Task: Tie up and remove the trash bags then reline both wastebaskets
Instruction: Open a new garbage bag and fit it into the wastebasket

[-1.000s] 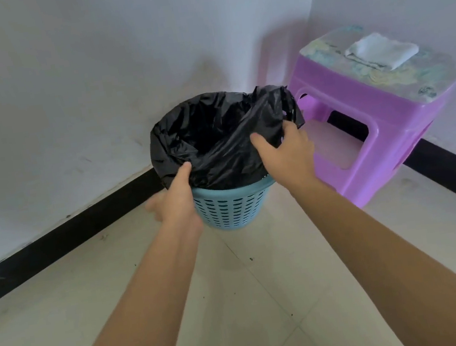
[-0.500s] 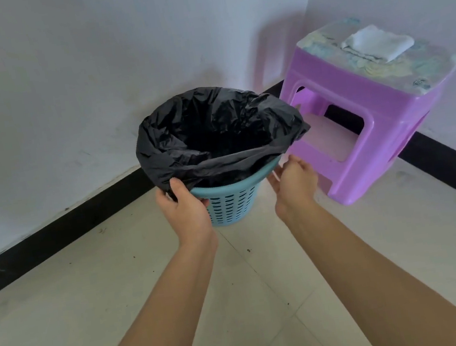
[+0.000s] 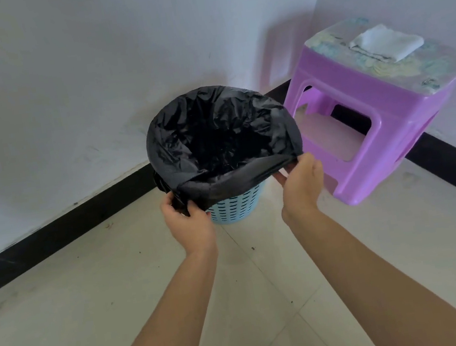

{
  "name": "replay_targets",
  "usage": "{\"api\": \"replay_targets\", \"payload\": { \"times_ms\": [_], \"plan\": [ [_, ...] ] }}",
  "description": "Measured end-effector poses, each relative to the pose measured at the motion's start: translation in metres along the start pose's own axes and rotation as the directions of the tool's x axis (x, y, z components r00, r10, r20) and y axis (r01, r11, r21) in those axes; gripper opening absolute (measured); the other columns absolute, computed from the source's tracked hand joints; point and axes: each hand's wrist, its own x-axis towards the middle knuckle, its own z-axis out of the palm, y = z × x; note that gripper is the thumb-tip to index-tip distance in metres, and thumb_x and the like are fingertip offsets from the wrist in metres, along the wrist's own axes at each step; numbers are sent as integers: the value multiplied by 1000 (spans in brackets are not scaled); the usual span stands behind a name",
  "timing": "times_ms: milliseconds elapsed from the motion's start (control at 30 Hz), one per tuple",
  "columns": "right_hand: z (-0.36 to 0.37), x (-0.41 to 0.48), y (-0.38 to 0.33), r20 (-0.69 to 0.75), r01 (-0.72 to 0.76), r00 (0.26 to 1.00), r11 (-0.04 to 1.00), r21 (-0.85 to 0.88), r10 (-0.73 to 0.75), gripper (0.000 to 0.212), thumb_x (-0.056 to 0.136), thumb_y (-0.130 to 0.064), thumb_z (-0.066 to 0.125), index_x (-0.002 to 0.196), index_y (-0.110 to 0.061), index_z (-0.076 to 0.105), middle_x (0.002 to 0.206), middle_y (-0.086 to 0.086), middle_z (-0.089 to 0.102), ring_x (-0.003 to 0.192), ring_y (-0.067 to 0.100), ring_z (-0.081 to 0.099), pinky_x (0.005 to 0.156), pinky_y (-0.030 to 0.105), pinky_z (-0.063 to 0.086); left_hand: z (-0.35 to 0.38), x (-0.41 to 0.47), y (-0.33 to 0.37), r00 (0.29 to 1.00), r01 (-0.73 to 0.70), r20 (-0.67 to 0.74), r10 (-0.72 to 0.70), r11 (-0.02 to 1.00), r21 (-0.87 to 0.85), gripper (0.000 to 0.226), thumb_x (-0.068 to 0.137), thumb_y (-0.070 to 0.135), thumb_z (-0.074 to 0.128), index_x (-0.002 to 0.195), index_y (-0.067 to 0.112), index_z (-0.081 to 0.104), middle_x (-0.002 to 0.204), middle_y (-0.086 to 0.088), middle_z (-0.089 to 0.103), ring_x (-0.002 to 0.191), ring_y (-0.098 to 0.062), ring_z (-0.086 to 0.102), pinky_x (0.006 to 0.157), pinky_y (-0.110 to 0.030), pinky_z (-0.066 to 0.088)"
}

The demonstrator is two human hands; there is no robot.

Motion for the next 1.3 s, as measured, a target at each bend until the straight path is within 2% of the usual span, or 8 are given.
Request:
{"api": "replay_targets", "payload": {
  "times_ms": [200, 433, 667, 867, 1000, 1133, 1233, 1300],
  "plan": [
    [-20, 16, 15, 253, -357, 867, 889, -287, 430, 24, 102, -24, 50, 116, -6, 58, 108, 8, 68, 88, 21, 71, 74, 34, 60, -7, 23, 4, 969, 242, -38, -243, 969, -42, 33, 94, 4, 56, 122, 20, 49, 124, -7, 57, 101, -23, 61, 87, -38, 57],
    [-21, 40, 4, 103, -167, 966, 879, -447, 237, 34, 91, -21, 56, 124, -12, 54, 116, 7, 59, 103, 23, 58, 94, 43, 53, 7, 30, 49, 995, -95, 0, 98, 967, 237, 80, 85, 54, 59, 153, 21, 29, 153, -7, 36, 139, -26, 36, 114, -48, 34],
    [-20, 59, -22, 249, -279, 910, 934, -225, 331, 40, 100, -55, 42, 123, -25, 54, 112, -3, 64, 105, 21, 62, 91, 41, 54, -10, 48, 78, 972, -50, 233, -13, 963, 264, 63, 85, -10, 40, 143, 13, 35, 126, -7, 51, 116, -26, 53, 98, -37, 46],
    [-29, 76, 1, 185, -56, 969, 875, -482, 164, 12, 87, -19, 73, 98, -18, 68, 107, 11, 71, 101, 30, 68, 82, 39, 58, -29, 54, 83, 961, 7, 258, -100, 941, 339, 63, 85, -9, 46, 141, 18, 34, 123, -8, 51, 112, -29, 53, 97, -46, 50],
    [-28, 77, -12, 146, 62, 989, 790, -610, 35, 44, 86, -20, 69, 127, -19, 55, 133, 11, 53, 110, 26, 56, 86, 35, 49, -34, 48, 89, 963, -244, 262, 68, 637, 731, 88, 79, 30, 72, 149, 19, 21, 151, -17, 28, 139, -38, 26, 112, -54, 30],
    [9, 47, -68, 464, 774, 605, 341, -534, -647, 35, 93, -25, 56, 127, -19, 60, 128, 2, 51, 122, 19, 46, 99, 18, 33, -23, 44, 122, 578, -782, 628, 521, 134, 609, 60, 92, 30, 62, 143, 13, 37, 140, -17, 45, 131, -38, 40, 106, -51, 35],
    [43, 30, -74, 967, 955, 161, -217, -203, -197, 36, 94, -34, 53, 128, -26, 62, 122, 7, 60, 117, 28, 53, 98, 35, 45, 0, 54, 122, 358, -897, 934, 26, -269, 351, 46, 97, 37, 49, 141, 22, 44, 129, -7, 58, 123, -31, 52, 102, -48, 41],
    [51, 26, -54, 931, 783, 236, -622, -13, 277, 39, 96, -38, 51, 133, -27, 59, 130, 7, 58, 125, 31, 48, 105, 45, 39, 9, 60, 111, 445, -816, 829, -338, -534, 220, 48, 98, 46, 45, 140, 24, 47, 137, -6, 55, 133, -28, 45, 114, -54, 26]
  ]
}}
